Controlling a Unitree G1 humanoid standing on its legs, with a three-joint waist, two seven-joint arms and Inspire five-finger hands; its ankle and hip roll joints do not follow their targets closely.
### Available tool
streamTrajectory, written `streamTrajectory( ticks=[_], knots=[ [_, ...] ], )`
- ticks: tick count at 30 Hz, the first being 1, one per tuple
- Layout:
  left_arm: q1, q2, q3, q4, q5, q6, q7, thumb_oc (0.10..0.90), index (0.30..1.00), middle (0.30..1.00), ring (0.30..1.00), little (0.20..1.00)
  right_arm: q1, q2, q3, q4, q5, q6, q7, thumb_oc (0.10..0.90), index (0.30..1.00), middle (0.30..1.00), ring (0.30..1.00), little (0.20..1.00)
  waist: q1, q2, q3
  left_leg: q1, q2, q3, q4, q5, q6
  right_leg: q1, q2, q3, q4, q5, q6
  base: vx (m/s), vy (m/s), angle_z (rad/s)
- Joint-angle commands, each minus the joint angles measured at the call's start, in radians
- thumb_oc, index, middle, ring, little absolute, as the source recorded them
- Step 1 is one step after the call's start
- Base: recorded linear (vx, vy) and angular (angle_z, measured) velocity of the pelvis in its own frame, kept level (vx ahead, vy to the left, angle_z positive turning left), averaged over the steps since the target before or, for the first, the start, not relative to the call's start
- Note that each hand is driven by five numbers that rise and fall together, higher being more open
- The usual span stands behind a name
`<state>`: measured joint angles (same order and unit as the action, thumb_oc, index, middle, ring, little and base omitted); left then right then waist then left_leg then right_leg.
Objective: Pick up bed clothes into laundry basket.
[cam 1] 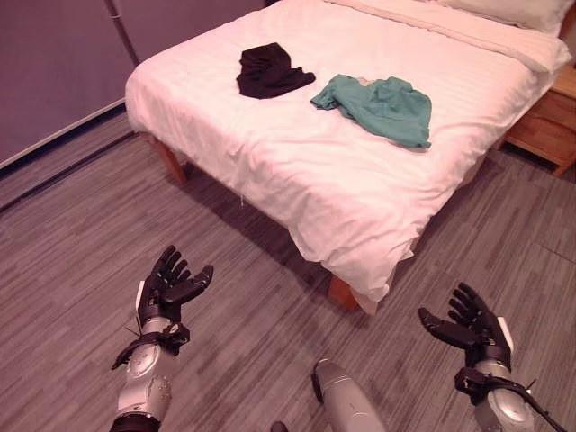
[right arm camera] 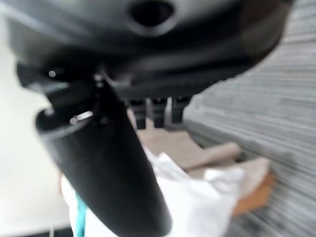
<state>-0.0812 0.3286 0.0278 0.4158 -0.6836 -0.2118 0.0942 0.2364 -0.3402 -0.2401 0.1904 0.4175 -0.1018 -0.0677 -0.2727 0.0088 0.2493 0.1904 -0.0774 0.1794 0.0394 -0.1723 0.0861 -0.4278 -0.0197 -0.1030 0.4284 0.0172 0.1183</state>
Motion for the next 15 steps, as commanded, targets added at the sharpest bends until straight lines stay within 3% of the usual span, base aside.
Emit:
streamTrajectory(
  ticks=[1, 2, 3, 4, 6, 7, 8, 9, 11, 12, 14, 15],
  knots=[
    [-0.18, 0.042, -0.004, -0.11, 0.031, -0.099, -0.023, 0.8, 0.9, 0.9, 0.9, 0.9, -0.059, -0.102, -0.018, -0.038, 0.024, -0.113, 0.001, 0.8, 0.9, 0.9, 0.9, 0.9, -0.048, 0.051, -0.096, 0.165, 0.009, -0.059, -0.076, 0.12, -0.113, 0.147, -0.006, -0.211, -0.221, 0.077, -0.029, 0.37, 0.103, -0.09],
    [-0.171, 0.039, 0.003, -0.12, 0.037, -0.095, -0.029, 0.8, 0.9, 0.9, 0.9, 0.9, -0.07, -0.107, -0.005, -0.04, 0.027, -0.112, 0.007, 0.8, 0.9, 0.9, 0.9, 0.9, -0.027, 0.072, -0.112, 0.177, 0.003, -0.037, -0.056, 0.136, -0.143, 0.206, -0.006, -0.336, -0.27, 0.027, -0.05, 0.23, 0.036, -0.25],
    [-0.168, 0.038, 0.004, -0.121, 0.037, -0.094, -0.029, 0.8, 0.9, 0.9, 0.9, 0.9, -0.07, -0.108, -0.004, -0.04, 0.028, -0.111, 0.007, 0.8, 0.9, 0.9, 0.9, 0.9, -0.027, 0.074, -0.112, 0.18, 0.008, -0.037, -0.056, 0.133, -0.149, 0.213, 0.002, -0.335, -0.28, 0.022, -0.054, 0.44, 0.103, -0.61],
    [-0.173, 0.019, -0.004, -0.124, 0.03, -0.098, -0.034, 0.8, 0.9, 0.9, 0.9, 0.9, -0.069, -0.109, -0.001, -0.038, 0.037, -0.117, 0.008, 0.8, 0.9, 0.9, 0.9, 0.9, -0.042, 0.091, -0.12, 0.158, 0.001, -0.028, 0.017, 0.201, -0.171, 0.229, 0.029, -0.314, -0.292, 0.004, -0.09, 0.3, 0.058, -0.36],
    [-0.174, 0.007, -0.003, -0.107, 0.013, -0.112, -0.041, 0.8, 0.9, 0.9, 0.9, 0.9, -0.09, -0.115, 0.014, -0.025, 0.054, -0.126, 0.001, 0.8, 0.9, 0.9, 0.9, 0.9, -0.057, 0.109, -0.114, 0.115, 0.014, -0.003, 0.185, 0.345, -0.29, 0.269, 0.044, -0.281, -0.324, 0.008, -0.101, 0.36, 0.083, -0.37],
    [-0.178, 0.001, 0.005, -0.107, -0.022, -0.119, -0.038, 0.8, 0.9, 0.9, 0.9, 0.9, -0.098, -0.119, 0.017, -0.032, 0.077, -0.133, -0.011, 0.8, 0.9, 0.9, 0.9, 0.9, -0.065, 0.093, -0.108, 0.048, 0.037, 0.031, 0.32, 0.409, -0.348, 0.288, 0.03, -0.253, -0.328, 0.009, -0.099, 0.22, 0.044, -0.49],
    [-0.179, 0.002, 0.005, -0.106, -0.024, -0.12, -0.039, 0.8, 0.9, 0.9, 0.9, 0.9, -0.1, -0.118, 0.017, -0.031, 0.077, -0.133, -0.012, 0.8, 0.9, 0.9, 0.9, 0.9, -0.067, 0.09, -0.114, 0.036, 0.034, 0.029, 0.326, 0.411, -0.347, 0.28, 0.026, -0.254, -0.331, 0.014, -0.1, 0.28, 0.063, -0.74],
    [-0.182, -0.013, 0.015, -0.119, -0.064, -0.13, -0.04, 0.8, 0.9, 0.9, 0.9, 0.9, -0.105, -0.108, 0.015, -0.038, 0.109, -0.145, -0.016, 0.8, 0.9, 0.9, 0.9, 0.9, -0.068, 0.059, -0.107, -0.035, 0.078, 0.096, 0.492, 0.457, -0.348, 0.306, 0.005, -0.216, -0.33, -0.001, -0.108, 0.28, 0.061, -0.71],
    [-0.153, -0.012, 0.034, -0.132, -0.073, -0.134, -0.046, 0.8, 0.9, 0.9, 0.9, 0.9, -0.099, -0.114, 0.013, -0.038, 0.109, -0.135, -0.018, 0.8, 0.9, 0.9, 0.9, 0.9, -0.027, 0.031, -0.083, -0.119, 0.115, 0.134, 0.627, 0.472, -0.348, 0.358, 0.007, -0.149, -0.328, -0.033, -0.142, 0.44, 0.035, -0.84],
    [-0.128, -0.03, 0.056, -0.136, -0.087, -0.138, -0.025, 0.8, 0.9, 0.9, 0.9, 0.9, -0.094, -0.123, 0.012, -0.027, 0.096, -0.124, -0.038, 0.8, 0.9, 0.9, 0.9, 0.9, 0.016, -0.016, -0.057, -0.231, 0.191, 0.098, 0.726, 0.445, -0.316, 0.406, -0.008, -0.063, -0.334, -0.041, -0.16, 0.42, 0.037, -1.26],
    [-0.104, -0.036, 0.076, -0.132, -0.088, -0.142, -0.005, 0.8, 0.9, 0.9, 0.9, 0.9, -0.092, -0.122, 0.017, -0.035, 0.092, -0.127, -0.04, 0.8, 0.9, 0.9, 0.9, 0.9, 0.048, -0.034, -0.053, -0.291, 0.253, 0.029, 0.645, 0.389, -0.249, 0.432, -0.021, 0.002, -0.342, -0.043, -0.141, 0.29, 0.125, -1.92],
    [-0.103, -0.036, 0.076, -0.133, -0.088, -0.142, -0.005, 0.8, 0.9, 0.9, 0.9, 0.9, -0.092, -0.122, 0.018, -0.035, 0.092, -0.127, -0.04, 0.8, 0.9, 0.9, 0.9, 0.9, 0.051, -0.037, -0.055, -0.29, 0.251, 0.033, 0.64, 0.392, -0.246, 0.43, -0.023, 0.005, -0.343, -0.04, -0.14, 0.19, 0.168, -1.63]
  ],
)
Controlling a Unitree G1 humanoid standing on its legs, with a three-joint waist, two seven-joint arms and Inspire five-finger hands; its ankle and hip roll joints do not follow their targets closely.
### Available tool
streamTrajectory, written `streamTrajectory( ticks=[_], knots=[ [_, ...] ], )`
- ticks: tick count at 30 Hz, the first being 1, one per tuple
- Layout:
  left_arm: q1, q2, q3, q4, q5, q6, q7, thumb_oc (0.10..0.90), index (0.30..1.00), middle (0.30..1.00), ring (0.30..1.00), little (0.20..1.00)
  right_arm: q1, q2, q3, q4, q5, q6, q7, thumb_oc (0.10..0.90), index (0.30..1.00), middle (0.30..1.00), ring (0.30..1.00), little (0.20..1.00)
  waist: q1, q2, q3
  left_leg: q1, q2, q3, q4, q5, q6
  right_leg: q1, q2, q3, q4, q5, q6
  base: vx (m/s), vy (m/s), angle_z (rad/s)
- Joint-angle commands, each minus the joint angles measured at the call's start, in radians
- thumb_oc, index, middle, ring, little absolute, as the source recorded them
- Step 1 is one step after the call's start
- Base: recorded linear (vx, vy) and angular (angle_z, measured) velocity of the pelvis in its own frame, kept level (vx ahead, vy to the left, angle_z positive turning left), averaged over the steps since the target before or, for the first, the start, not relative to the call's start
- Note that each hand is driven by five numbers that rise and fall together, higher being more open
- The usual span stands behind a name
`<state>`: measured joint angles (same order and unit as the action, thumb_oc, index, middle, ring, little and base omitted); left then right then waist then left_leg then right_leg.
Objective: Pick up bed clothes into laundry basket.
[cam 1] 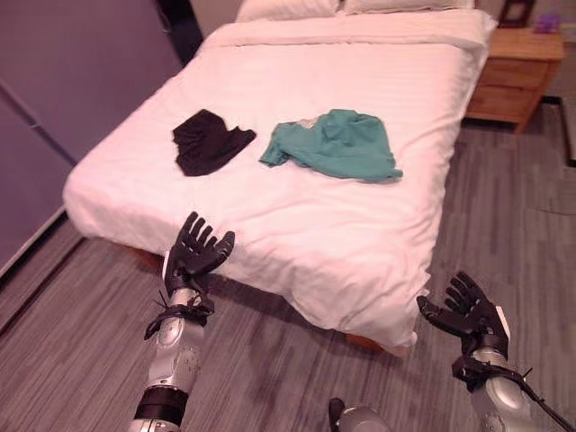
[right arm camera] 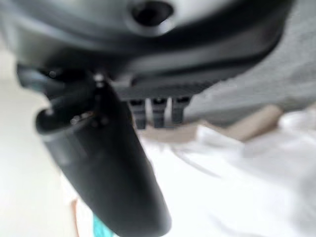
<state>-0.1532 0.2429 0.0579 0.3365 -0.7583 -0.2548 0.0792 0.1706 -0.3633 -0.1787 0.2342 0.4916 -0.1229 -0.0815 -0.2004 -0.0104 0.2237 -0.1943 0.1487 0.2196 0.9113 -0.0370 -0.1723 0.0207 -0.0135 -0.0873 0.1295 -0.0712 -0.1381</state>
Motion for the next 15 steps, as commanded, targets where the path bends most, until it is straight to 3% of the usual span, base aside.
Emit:
streamTrajectory(
  ticks=[1, 2, 3, 4, 5, 6, 7, 10, 11, 13, 14, 15],
  knots=[
    [-0.015, 0.047, 0.059, -0.059, -0.02, -0.107, 0.014, 0.8, 0.9, 0.9, 0.9, 0.9, -0.028, -0.099, -0.04, -0.084, 0.009, -0.109, -0.028, 0.8, 0.9, 0.9, 0.9, 0.9, -0.003, -0.021, -0.032, 0.092, 0.047, -0.036, -0.32, 0.244, 0.031, -0.008, -0.037, 0.027, -0.052, 0.051, 0.137, 0.28, 0.299, -1.13],
    [0.001, 0.049, 0.072, -0.062, -0.021, -0.11, 0.014, 0.8, 0.9, 0.9, 0.9, 0.9, -0.038, -0.105, -0.038, -0.078, 0.004, -0.11, -0.028, 0.8, 0.9, 0.9, 0.9, 0.9, 0.007, -0.006, -0.041, 0.138, 0.101, -0.055, -0.511, 0.243, 0.037, 0.002, -0.038, 0.076, -0.068, 0.044, 0.165, 0.28, 0.293, -1.05],
    [0.001, 0.048, 0.073, -0.062, -0.021, -0.11, 0.014, 0.8, 0.9, 0.9, 0.9, 0.9, -0.038, -0.106, -0.038, -0.078, 0.004, -0.111, -0.028, 0.8, 0.9, 0.9, 0.9, 0.9, 0.011, -0.008, -0.042, 0.144, 0.099, -0.049, -0.524, 0.251, 0.038, 0.001, -0.04, 0.081, -0.07, 0.048, 0.165, 0.4, 0.487, -1.36],
    [0.008, 0.048, 0.081, -0.049, -0.02, -0.118, 0.012, 0.8, 0.9, 0.9, 0.9, 0.9, -0.038, -0.116, -0.052, -0.075, -0.004, -0.111, -0.028, 0.8, 0.9, 0.9, 0.9, 0.9, 0.014, 0.005, -0.058, 0.204, 0.136, -0.07, -0.736, 0.257, 0.029, 0.013, -0.063, 0.123, -0.076, 0.037, 0.199, 0.32, 0.409, -1.42],
    [0.007, 0.049, 0.087, -0.05, -0.022, -0.123, 0.015, 0.8, 0.9, 0.9, 0.9, 0.9, -0.038, -0.12, -0.054, -0.071, -0.007, -0.112, -0.027, 0.8, 0.9, 0.9, 0.9, 0.9, 0.02, 0.012, -0.066, 0.227, 0.135, -0.097, -0.825, 0.262, 0.022, 0.019, -0.07, 0.145, -0.083, 0.032, 0.21, 0.32, 0.41, -1.29],
    [0.006, 0.049, 0.087, -0.05, -0.022, -0.123, 0.015, 0.8, 0.9, 0.9, 0.9, 0.9, -0.039, -0.12, -0.054, -0.071, -0.007, -0.112, -0.027, 0.8, 0.9, 0.9, 0.9, 0.9, 0.021, 0.012, -0.066, 0.229, 0.135, -0.094, -0.833, 0.269, 0.023, 0.017, -0.069, 0.146, -0.085, 0.036, 0.21, 0.31, 0.373, -0.98],
    [-0.004, 0.046, 0.107, -0.043, -0.036, -0.137, 0.025, 0.8, 0.9, 0.9, 0.9, 0.9, -0.033, -0.125, -0.061, -0.064, -0.019, -0.114, -0.024, 0.8, 0.9, 0.9, 0.9, 0.9, 0.031, 0.023, -0.09, 0.241, 0.133, -0.188, -0.932, 0.273, -0.001, 0.03, -0.083, 0.195, -0.101, 0.034, 0.227, 0.22, 0.246, -0.59],
    [-0.017, 0.049, 0.12, -0.056, -0.035, -0.152, 0.031, 0.8, 0.9, 0.9, 0.9, 0.9, -0.027, -0.123, -0.066, -0.064, -0.03, -0.111, -0.022, 0.8, 0.9, 0.9, 0.9, 0.9, 0.038, 0.026, -0.099, 0.241, 0.132, -0.243, -0.972, 0.274, -0.018, 0.038, -0.102, 0.227, -0.107, 0.035, 0.243, 0.26, 0.389, -0.7],
    [-0.034, 0.064, 0.126, -0.085, -0.012, -0.164, 0.034, 0.8, 0.9, 0.9, 0.9, 0.9, -0.022, -0.128, -0.081, -0.065, -0.055, -0.106, -0.027, 0.8, 0.9, 0.9, 0.9, 0.9, 0.039, 0.028, -0.106, 0.232, 0.128, -0.243, -0.977, 0.25, -0.026, 0.057, -0.133, 0.243, -0.11, 0.025, 0.267, 0.21, 0.392, -0.13],
    [-0.036, 0.07, 0.129, -0.092, -0.009, -0.172, 0.028, 0.8, 0.9, 0.9, 0.9, 0.9, -0.027, -0.124, -0.083, -0.061, -0.059, -0.103, -0.026, 0.8, 0.9, 0.9, 0.9, 0.9, 0.039, 0.025, -0.107, 0.232, 0.122, -0.229, -0.956, 0.222, -0.022, 0.055, -0.145, 0.253, -0.105, 0.027, 0.273, 0.18, 0.402, -0.02],
    [-0.05, 0.079, 0.14, -0.118, -0.003, -0.191, 0.039, 0.8, 0.9, 0.9, 0.9, 0.9, -0.037, -0.113, -0.09, -0.062, -0.064, -0.1, -0.028, 0.8, 0.9, 0.9, 0.9, 0.9, 0.037, 0.014, -0.113, 0.23, 0.096, -0.216, -0.945, 0.151, -0.005, 0.058, -0.192, 0.274, -0.112, 0.044, 0.298, 0.1, 0.316, -0.27],
    [-0.05, 0.079, 0.14, -0.118, -0.003, -0.191, 0.04, 0.8, 0.9, 0.9, 0.9, 0.9, -0.038, -0.113, -0.09, -0.062, -0.064, -0.1, -0.027, 0.8, 0.9, 0.9, 0.9, 0.9, 0.039, 0.011, -0.113, 0.23, 0.092, -0.213, -0.942, 0.147, -0.004, 0.059, -0.196, 0.276, -0.114, 0.044, 0.3, 0.15, 0.445, -0.32]
  ],
)
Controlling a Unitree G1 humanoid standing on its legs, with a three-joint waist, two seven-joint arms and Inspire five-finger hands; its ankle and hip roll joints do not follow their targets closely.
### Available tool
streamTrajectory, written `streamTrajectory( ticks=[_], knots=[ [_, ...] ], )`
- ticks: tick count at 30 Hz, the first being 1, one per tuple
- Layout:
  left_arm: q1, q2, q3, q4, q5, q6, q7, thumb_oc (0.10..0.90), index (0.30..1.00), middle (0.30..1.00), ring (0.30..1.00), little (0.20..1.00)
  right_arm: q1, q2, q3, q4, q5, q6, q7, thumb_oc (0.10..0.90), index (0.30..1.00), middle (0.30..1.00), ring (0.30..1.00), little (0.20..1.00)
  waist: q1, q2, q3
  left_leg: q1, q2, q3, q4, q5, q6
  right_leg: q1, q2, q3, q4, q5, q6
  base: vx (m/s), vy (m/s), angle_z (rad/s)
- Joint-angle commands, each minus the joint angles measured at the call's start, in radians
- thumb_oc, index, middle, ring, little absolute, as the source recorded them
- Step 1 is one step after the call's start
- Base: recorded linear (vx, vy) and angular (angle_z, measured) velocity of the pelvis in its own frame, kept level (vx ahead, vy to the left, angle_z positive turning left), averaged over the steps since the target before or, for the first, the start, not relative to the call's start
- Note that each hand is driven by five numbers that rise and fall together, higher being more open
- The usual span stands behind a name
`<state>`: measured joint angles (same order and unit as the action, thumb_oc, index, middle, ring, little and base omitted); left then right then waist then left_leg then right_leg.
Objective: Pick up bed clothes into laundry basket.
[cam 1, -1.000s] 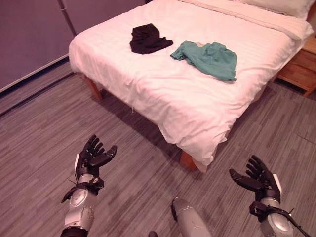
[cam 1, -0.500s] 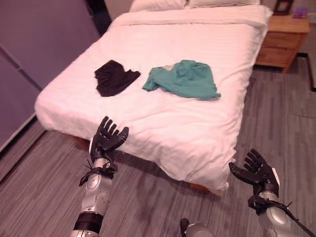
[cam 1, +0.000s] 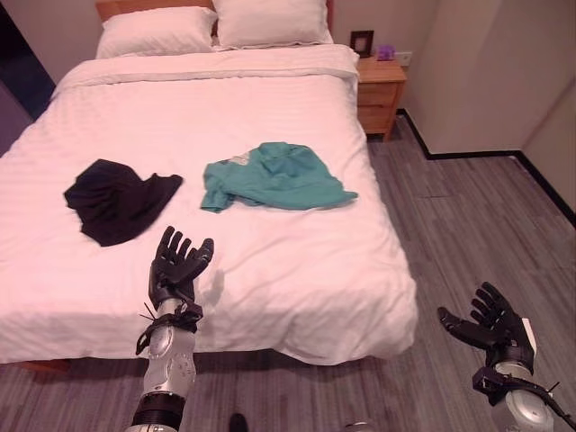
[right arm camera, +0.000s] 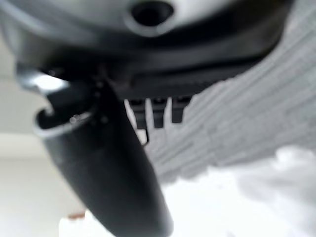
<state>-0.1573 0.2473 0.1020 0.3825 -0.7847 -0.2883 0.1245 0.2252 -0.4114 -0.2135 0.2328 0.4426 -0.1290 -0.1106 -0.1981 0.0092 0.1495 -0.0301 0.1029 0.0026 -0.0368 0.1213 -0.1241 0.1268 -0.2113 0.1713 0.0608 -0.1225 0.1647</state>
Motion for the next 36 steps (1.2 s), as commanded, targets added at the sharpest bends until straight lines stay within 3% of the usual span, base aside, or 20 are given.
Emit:
streamTrajectory(
  ticks=[1, 2, 4, 7, 11, 12, 13, 14, 15, 16, 20, 22, 26, 27, 28, 31, 33, 34, 35, 36],
  knots=[
    [-0.046, 0.077, 0.098, -0.16, 0.028, -0.157, 0.003, 0.8, 0.9, 0.9, 0.9, 0.9, -0.096, -0.052, -0.052, -0.055, -0.025, -0.094, -0.001, 0.8, 0.9, 0.9, 0.9, 0.9, 0.04, -0.014, -0.044, 0.081, 0.118, 0.027, -0.004, -0.036, -0.038, -0.057, -0.022, 0.025, -0.038, 0.113, 0.016, 0.1, 0.422, -0.19],
    [-0.045, 0.101, 0.106, -0.185, 0.054, -0.161, 0.022, 0.8, 0.9, 0.9, 0.9, 0.9, -0.121, -0.04, -0.04, -0.058, -0.042, -0.091, -0.012, 0.8, 0.9, 0.9, 0.9, 0.9, 0.052, -0.026, -0.043, 0.101, 0.066, 0.04, -0.025, -0.055, -0.003, -0.098, -0.05, 0.059, -0.008, 0.225, 0.04, 0.12, 0.506, -0.12],
    [-0.035, 0.123, 0.112, -0.203, 0.068, -0.156, 0.03, 0.8, 0.9, 0.9, 0.9, 0.9, -0.149, -0.034, -0.02, -0.059, -0.053, -0.087, -0.021, 0.8, 0.9, 0.9, 0.9, 0.9, 0.069, -0.036, -0.036, 0.126, 0.03, 0.066, -0.045, -0.07, 0.027, -0.151, -0.058, 0.092, 0.041, 0.338, 0.048, 0.08, 0.34, -0.33],
    [-0.037, 0.152, 0.096, -0.208, 0.079, -0.138, 0.022, 0.8, 0.9, 0.9, 0.9, 0.9, -0.185, -0.054, 0.004, -0.075, -0.079, -0.077, -0.011, 0.8, 0.9, 0.9, 0.9, 0.9, 0.093, -0.03, -0.006, 0.154, 0.003, 0.096, -0.05, -0.093, 0.057, -0.206, -0.061, 0.046, 0.119, 0.404, 0.038, -0.02, 0.342, -0.36],
    [-0.032, 0.148, 0.077, -0.207, 0.093, -0.113, 0.004, 0.8, 0.9, 0.9, 0.9, 0.9, -0.203, -0.065, 0.002, -0.098, -0.091, -0.074, -0.005, 0.8, 0.9, 0.9, 0.9, 0.9, 0.079, -0.009, 0.005, 0.166, -0.011, 0.098, -0.05, -0.102, 0.076, -0.245, 0.012, 0.023, 0.231, 0.337, 0.038, -0.03, 0.284, -0.24],
    [-0.025, 0.141, 0.069, -0.205, 0.1, -0.106, 0.004, 0.8, 0.9, 0.9, 0.9, 0.9, -0.228, -0.081, 0.007, -0.113, -0.094, -0.08, -0.007, 0.8, 0.9, 0.9, 0.9, 0.9, 0.091, -0.01, 0.004, 0.175, -0.029, 0.116, -0.05, -0.108, 0.086, -0.263, 0.046, -0.06, 0.251, 0.274, 0.023, 0.0, 0.265, 0.05],
    [-0.024, 0.141, 0.07, -0.205, 0.1, -0.105, 0.004, 0.8, 0.9, 0.9, 0.9, 0.9, -0.228, -0.081, 0.007, -0.113, -0.095, -0.08, -0.007, 0.8, 0.9, 0.9, 0.9, 0.9, 0.089, -0.009, 0.005, 0.176, -0.028, 0.114, -0.05, -0.11, 0.085, -0.262, 0.046, -0.063, 0.254, 0.269, 0.022, -0.03, 0.287, -0.12],
    [-0.005, 0.125, 0.07, -0.207, 0.098, -0.097, 0.001, 0.8, 0.9, 0.9, 0.9, 0.9, -0.252, -0.091, 0.023, -0.13, -0.079, -0.081, 0.006, 0.8, 0.9, 0.9, 0.9, 0.9, 0.102, -0.011, 0.002, 0.179, -0.049, 0.136, -0.05, -0.117, 0.092, -0.263, 0.103, -0.169, 0.213, 0.173, -0.009, -0.01, 0.12, -0.26],
    [-0.004, 0.124, 0.07, -0.208, 0.098, -0.097, 0.001, 0.8, 0.9, 0.9, 0.9, 0.9, -0.252, -0.092, 0.023, -0.13, -0.078, -0.081, 0.006, 0.8, 0.9, 0.9, 0.9, 0.9, 0.099, -0.01, 0.002, 0.181, -0.046, 0.134, -0.05, -0.119, 0.091, -0.259, 0.104, -0.173, 0.212, 0.17, -0.01, -0.01, 0.144, -0.41],
    [0.019, 0.113, 0.076, -0.209, 0.096, -0.094, -0.002, 0.8, 0.9, 0.9, 0.9, 0.9, -0.271, -0.092, 0.045, -0.133, -0.048, -0.091, 0.02, 0.8, 0.9, 0.9, 0.9, 0.9, 0.123, -0.028, -0.005, 0.183, -0.07, 0.152, -0.05, -0.13, 0.091, -0.222, 0.124, -0.255, 0.102, 0.15, -0.033, 0.02, 0.015, -0.18],
    [0.063, 0.081, 0.074, -0.203, 0.095, -0.08, -0.017, 0.8, 0.9, 0.9, 0.9, 0.9, -0.272, -0.077, 0.085, -0.135, -0.02, -0.085, 0.033, 0.8, 0.9, 0.9, 0.9, 0.9, 0.134, -0.038, -0.014, 0.182, -0.079, 0.154, -0.05, -0.13, 0.093, -0.145, 0.144, -0.179, -0.022, 0.16, -0.033, 0.01, -0.007, -0.08],
    [0.081, 0.068, 0.085, -0.193, 0.081, -0.081, -0.012, 0.8, 0.9, 0.9, 0.9, 0.9, -0.295, -0.06, 0.106, -0.14, 0.009, -0.088, 0.038, 0.8, 0.9, 0.9, 0.9, 0.9, 0.164, -0.042, -0.019, 0.183, -0.083, 0.166, -0.05, -0.128, 0.09, -0.109, 0.13, -0.218, -0.079, 0.177, -0.03, 0.01, -0.015, -0.17],
    [0.115, 0.053, 0.085, -0.168, 0.084, -0.055, -0.033, 0.8, 0.9, 0.9, 0.9, 0.9, -0.261, -0.055, 0.105, -0.136, 0.008, -0.076, 0.058, 0.8, 0.9, 0.9, 0.9, 0.9, 0.16, -0.037, -0.029, 0.187, -0.09, 0.164, -0.05, -0.13, 0.093, -0.071, 0.134, -0.212, -0.113, 0.183, -0.035, 0.06, -0.006, -0.06],
    [0.114, 0.108, 0.227, -0.184, 0.155, -0.049, 0.082, 0.8, 0.9, 0.9, 0.9, 0.9, -0.209, -0.013, -0.009, -0.168, -0.07, -0.067, -0.051, 0.8, 0.9, 0.9, 0.9, 0.9, 0.218, -0.025, 0.022, 0.048, -0.115, 0.316, 0.012, -0.045, 0.181, -0.146, 0.086, -0.284, 0.549, 0.269, 0.085, 0.14, 0.007, -0.05],
    [0.108, 0.11, 0.217, -0.184, 0.146, -0.051, 0.082, 0.8, 0.9, 0.9, 0.9, 0.9, -0.207, -0.02, -0.014, -0.161, -0.089, -0.062, -0.066, 0.8, 0.9, 0.9, 0.9, 0.9, 0.204, -0.01, 0.028, 0.09, -0.105, 0.296, -0.003, -0.056, 0.182, -0.202, 0.084, -0.288, 0.588, 0.248, 0.063, 0.22, -0.036, -0.04],
    [0.073, 0.118, 0.191, -0.184, 0.145, -0.052, 0.078, 0.8, 0.9, 0.9, 0.9, 0.9, -0.196, -0.001, -0.037, -0.149, -0.041, -0.07, -0.062, 0.8, 0.9, 0.9, 0.9, 0.9, 0.178, -0.025, 0.034, 0.146, -0.112, 0.245, -0.022, -0.079, 0.157, -0.246, 0.009, -0.295, 0.414, 0.213, 0.018, 0.33, -0.19, 0.15],
    [0.052, 0.133, 0.166, -0.172, 0.142, -0.049, 0.066, 0.8, 0.9, 0.9, 0.9, 0.9, -0.172, -0.035, -0.062, -0.128, -0.046, -0.057, -0.062, 0.8, 0.9, 0.9, 0.9, 0.9, 0.149, -0.051, 0.022, 0.17, -0.119, 0.176, -0.031, -0.102, 0.129, -0.221, 0.025, -0.218, 0.13, 0.203, 0.02, 0.31, -0.239, 0.68],
    [0.051, 0.134, 0.164, -0.169, 0.141, -0.05, 0.065, 0.8, 0.9, 0.9, 0.9, 0.9, -0.171, -0.036, -0.063, -0.126, -0.045, -0.058, -0.062, 0.8, 0.9, 0.9, 0.9, 0.9, 0.147, -0.049, 0.022, 0.173, -0.117, 0.173, -0.032, -0.104, 0.128, -0.208, 0.027, -0.223, 0.111, 0.209, 0.021, 0.26, -0.206, 0.86],
    [0.021, 0.154, 0.149, -0.16, 0.195, -0.051, 0.099, 0.8, 0.9, 0.9, 0.9, 0.9, -0.176, -0.095, -0.105, -0.119, -0.084, -0.064, -0.088, 0.8, 0.9, 0.9, 0.9, 0.9, 0.123, -0.071, 0.016, 0.181, -0.109, 0.136, -0.047, -0.118, 0.12, -0.176, 0.062, -0.118, -0.035, 0.205, 0.042, 0.19, -0.198, 0.94],
    [0.021, 0.157, 0.126, -0.171, 0.185, -0.043, 0.061, 0.8, 0.9, 0.9, 0.9, 0.9, -0.17, -0.109, -0.11, -0.088, -0.072, -0.04, -0.087, 0.8, 0.9, 0.9, 0.9, 0.9, 0.13, -0.079, 0.003, 0.175, -0.11, 0.123, -0.047, -0.103, 0.117, -0.154, 0.064, -0.106, -0.023, 0.23, 0.048, 0.22, -0.236, 1.33]
  ],
)
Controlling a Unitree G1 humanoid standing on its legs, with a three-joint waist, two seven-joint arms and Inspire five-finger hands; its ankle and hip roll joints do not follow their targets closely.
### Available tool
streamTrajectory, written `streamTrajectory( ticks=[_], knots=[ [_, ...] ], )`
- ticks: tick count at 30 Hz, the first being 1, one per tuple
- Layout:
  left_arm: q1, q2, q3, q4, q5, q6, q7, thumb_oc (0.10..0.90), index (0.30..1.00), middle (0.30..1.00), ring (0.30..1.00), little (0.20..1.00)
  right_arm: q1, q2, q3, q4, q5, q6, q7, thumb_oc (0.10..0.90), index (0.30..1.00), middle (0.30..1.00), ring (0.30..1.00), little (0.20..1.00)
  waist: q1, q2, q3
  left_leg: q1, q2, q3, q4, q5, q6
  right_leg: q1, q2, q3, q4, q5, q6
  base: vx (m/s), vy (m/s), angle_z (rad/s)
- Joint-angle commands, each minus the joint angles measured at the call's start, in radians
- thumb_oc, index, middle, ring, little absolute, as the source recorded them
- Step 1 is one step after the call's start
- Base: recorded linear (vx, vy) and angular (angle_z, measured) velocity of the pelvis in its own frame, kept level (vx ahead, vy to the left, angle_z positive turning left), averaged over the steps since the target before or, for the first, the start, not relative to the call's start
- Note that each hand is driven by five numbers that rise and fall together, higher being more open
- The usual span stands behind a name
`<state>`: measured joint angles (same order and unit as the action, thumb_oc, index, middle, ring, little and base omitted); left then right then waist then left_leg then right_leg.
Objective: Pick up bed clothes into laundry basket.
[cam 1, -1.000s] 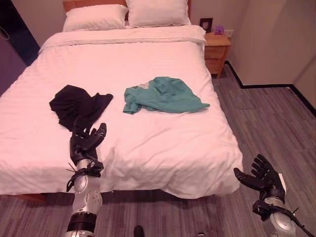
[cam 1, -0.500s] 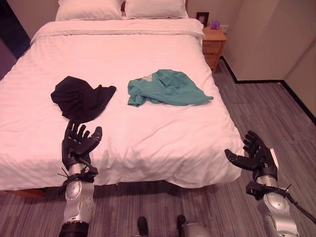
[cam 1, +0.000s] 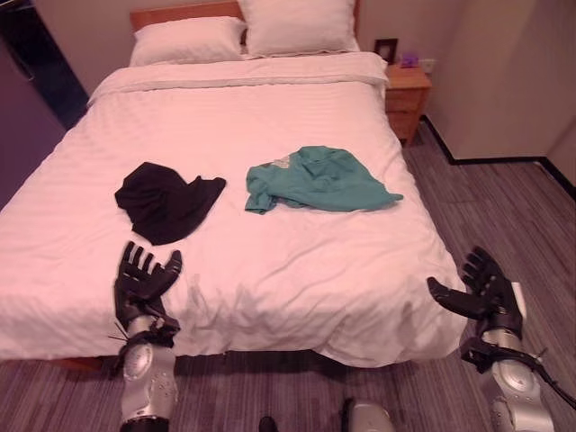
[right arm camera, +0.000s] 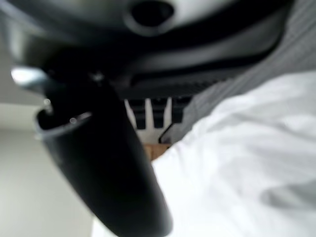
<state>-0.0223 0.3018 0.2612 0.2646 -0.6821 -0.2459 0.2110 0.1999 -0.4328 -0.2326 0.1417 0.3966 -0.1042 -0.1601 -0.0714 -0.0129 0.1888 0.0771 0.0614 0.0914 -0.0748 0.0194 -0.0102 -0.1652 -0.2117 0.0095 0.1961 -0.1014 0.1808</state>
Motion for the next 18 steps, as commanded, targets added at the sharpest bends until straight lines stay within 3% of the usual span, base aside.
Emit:
streamTrajectory(
  ticks=[1, 3, 5, 6, 7, 8, 9, 11, 12, 13, 14, 15, 16, 17, 18],
  knots=[
    [-0.106, 0.103, -0.018, -0.039, 0.08, -0.084, -0.029, 0.8, 0.9, 0.9, 0.9, 0.9, -0.143, -0.085, -0.1, -0.019, -0.008, -0.076, -0.019, 0.8, 0.9, 0.9, 0.9, 0.9, 0.019, -0.063, -0.047, 0.072, -0.069, 0.036, -0.011, -0.005, 0.0, 0.143, 0.049, 0.017, -0.167, 0.213, 0.031, 0.12, -0.16, 1.27],
    [-0.097, 0.092, 0.001, -0.04, 0.068, -0.093, -0.028, 0.8, 0.9, 0.9, 0.9, 0.9, -0.144, -0.093, -0.115, -0.029, 0.005, -0.091, -0.014, 0.8, 0.9, 0.9, 0.9, 0.9, 0.024, -0.072, -0.056, 0.07, -0.073, 0.027, -0.012, -0.004, -0.002, 0.16, 0.053, 0.017, -0.188, 0.228, 0.033, 0.12, -0.101, 0.94],
    [-0.08, 0.078, 0.002, -0.034, 0.043, -0.102, -0.048, 0.8, 0.9, 0.9, 0.9, 0.9, -0.215, -0.216, -0.171, 0.046, 0.027, -0.11, -0.019, 0.8, 0.9, 0.9, 0.9, 0.9, 0.053, -0.084, -0.074, 0.074, -0.065, 0.001, -0.012, -0.006, -0.014, 0.209, 0.064, -0.038, -0.236, 0.211, 0.02, 0.14, -0.123, 0.15],
    [-0.081, 0.076, 0.002, -0.035, 0.043, -0.102, -0.048, 0.8, 0.9, 0.9, 0.9, 0.9, -0.217, -0.22, -0.17, 0.05, 0.028, -0.112, -0.018, 0.8, 0.9, 0.9, 0.9, 0.9, 0.051, -0.082, -0.072, 0.075, -0.065, -0.001, -0.012, -0.006, -0.015, 0.212, 0.064, -0.04, -0.238, 0.211, 0.02, 0.14, -0.133, 0.21],
    [-0.063, 0.076, -0.002, -0.033, 0.028, -0.101, -0.067, 0.8, 0.9, 0.9, 0.9, 0.9, -0.259, -0.329, -0.177, 0.098, 0.031, -0.113, 0.0, 0.8, 0.9, 0.9, 0.9, 0.9, 0.068, -0.095, -0.076, 0.078, -0.06, -0.021, -0.009, -0.009, -0.021, 0.233, 0.078, -0.043, -0.255, 0.197, 0.006, 0.06, -0.058, 0.25],
    [-0.063, 0.074, -0.001, -0.033, 0.027, -0.101, -0.068, 0.8, 0.9, 0.9, 0.9, 0.9, -0.263, -0.333, -0.176, 0.103, 0.033, -0.115, 0.002, 0.8, 0.9, 0.9, 0.9, 0.9, 0.066, -0.092, -0.074, 0.08, -0.06, -0.022, -0.009, -0.009, -0.022, 0.236, 0.078, -0.045, -0.257, 0.197, 0.006, 0.1, -0.094, 0.21],
    [-0.053, 0.071, -0.013, -0.03, 0.012, -0.102, -0.08, 0.8, 0.9, 0.9, 0.9, 0.9, -0.328, -0.461, -0.16, 0.123, 0.025, -0.118, 0.013, 0.8, 0.9, 0.9, 0.9, 0.9, 0.081, -0.102, -0.078, 0.084, -0.053, -0.033, -0.011, -0.012, -0.025, 0.247, 0.085, -0.063, -0.255, 0.189, -0.004, 0.06, -0.052, 0.26],
    [-0.044, 0.064, -0.036, -0.021, -0.015, -0.104, -0.104, 0.8, 0.9, 0.9, 0.9, 0.9, -0.426, -0.632, -0.115, 0.193, 0.016, -0.118, 0.033, 0.8, 0.9, 0.9, 0.9, 0.9, 0.088, -0.114, -0.08, 0.083, -0.048, -0.046, -0.012, -0.009, -0.029, 0.249, 0.093, -0.066, -0.249, 0.184, -0.01, 0.05, -0.049, 0.28],
    [-0.023, 0.074, -0.063, -0.022, -0.02, -0.102, -0.111, 0.8, 0.9, 0.9, 0.9, 0.9, -0.551, -0.771, -0.031, 0.266, 0.026, -0.108, 0.053, 0.8, 0.9, 0.9, 0.9, 0.9, 0.107, -0.128, -0.083, 0.078, -0.046, -0.055, -0.012, -0.007, -0.033, 0.249, 0.098, -0.071, -0.249, 0.181, -0.015, 0.02, -0.023, 0.18],
    [-0.022, 0.07, -0.058, -0.022, -0.02, -0.103, -0.111, 0.8, 0.9, 0.9, 0.9, 0.9, -0.571, -0.775, -0.012, 0.276, 0.028, -0.111, 0.054, 0.8, 0.9, 0.9, 0.9, 0.9, 0.102, -0.125, -0.084, 0.078, -0.046, -0.055, -0.012, -0.007, -0.033, 0.249, 0.099, -0.071, -0.249, 0.181, -0.015, 0.02, -0.028, 0.21],
    [-0.002, 0.091, -0.08, -0.02, -0.04, -0.102, -0.126, 0.8, 0.9, 0.9, 0.9, 0.9, -0.743, -0.904, 0.126, 0.346, 0.02, -0.091, 0.09, 0.8, 0.9, 0.9, 0.9, 0.9, 0.128, -0.144, -0.083, 0.071, -0.043, -0.064, -0.012, -0.003, -0.039, 0.248, 0.104, -0.08, -0.249, 0.178, -0.019, 0.02, -0.018, 0.16],
    [0.009, 0.097, -0.083, -0.022, -0.051, -0.104, -0.133, 0.8, 0.9, 0.9, 0.9, 0.9, -0.853, -0.942, 0.232, 0.389, 0.007, -0.084, 0.102, 0.8, 0.9, 0.9, 0.9, 0.9, 0.135, -0.148, -0.082, 0.069, -0.041, -0.069, -0.012, -0.001, -0.041, 0.246, 0.105, -0.083, -0.247, 0.178, -0.02, 0.02, -0.018, 0.09],
    [0.012, 0.092, -0.076, -0.022, -0.051, -0.104, -0.133, 0.8, 0.9, 0.9, 0.9, 0.9, -0.892, -0.942, 0.27, 0.4, 0.008, -0.086, 0.102, 0.8, 0.9, 0.9, 0.9, 0.9, 0.128, -0.144, -0.083, 0.069, -0.041, -0.068, -0.012, -0.001, -0.041, 0.246, 0.105, -0.083, -0.247, 0.178, -0.02, 0.0, 0.0, 0.0],
    [0.041, 0.114, -0.092, -0.039, -0.055, -0.099, -0.146, 0.8, 0.9, 0.9, 0.9, 0.9, -1.091, -0.995, 0.469, 0.467, -0.047, -0.072, 0.122, 0.8, 0.9, 0.9, 0.9, 0.9, 0.149, -0.159, -0.078, 0.061, -0.038, -0.077, -0.012, 0.002, -0.045, 0.243, 0.106, -0.089, -0.246, 0.179, -0.022, 0.0, 0.0, 0.0],
    [0.044, 0.107, -0.085, -0.039, -0.055, -0.099, -0.146, 0.8, 0.9, 0.9, 0.9, 0.9, -1.14, -0.993, 0.517, 0.479, -0.045, -0.073, 0.122, 0.8, 0.9, 0.9, 0.9, 0.9, 0.142, -0.153, -0.08, 0.061, -0.038, -0.076, -0.012, 0.002, -0.045, 0.242, 0.106, -0.088, -0.246, 0.179, -0.022, 0.04, -0.003, 0.06]
  ],
)
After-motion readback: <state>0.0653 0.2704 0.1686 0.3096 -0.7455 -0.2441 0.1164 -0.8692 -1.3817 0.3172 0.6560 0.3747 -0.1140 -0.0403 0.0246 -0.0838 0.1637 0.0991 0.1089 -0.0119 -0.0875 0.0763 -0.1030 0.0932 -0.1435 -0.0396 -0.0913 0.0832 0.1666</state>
